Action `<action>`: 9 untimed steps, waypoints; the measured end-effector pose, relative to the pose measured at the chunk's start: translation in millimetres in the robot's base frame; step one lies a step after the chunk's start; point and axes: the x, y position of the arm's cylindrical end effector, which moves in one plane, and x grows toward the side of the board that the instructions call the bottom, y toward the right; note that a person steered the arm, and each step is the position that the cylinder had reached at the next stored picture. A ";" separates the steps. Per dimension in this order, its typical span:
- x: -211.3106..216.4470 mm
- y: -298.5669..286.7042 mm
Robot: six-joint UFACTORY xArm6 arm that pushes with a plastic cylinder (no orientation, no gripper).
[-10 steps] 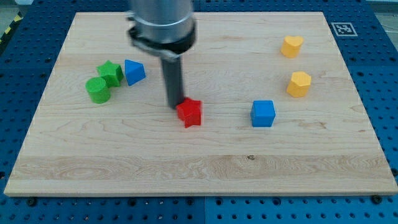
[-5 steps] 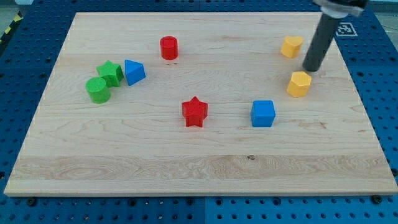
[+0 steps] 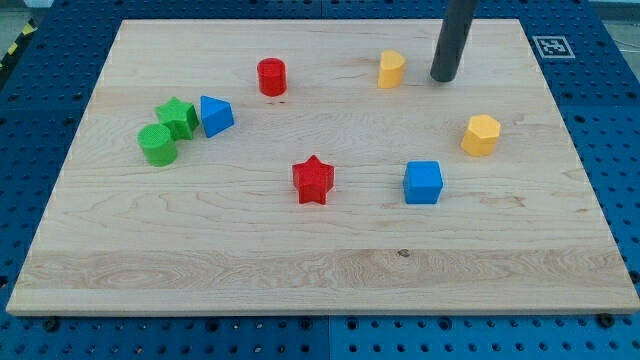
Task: Push the yellow heart to the top right of the red circle
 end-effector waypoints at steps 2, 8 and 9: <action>-13.3 -80.9; -29.1 -122.9; -10.4 -49.7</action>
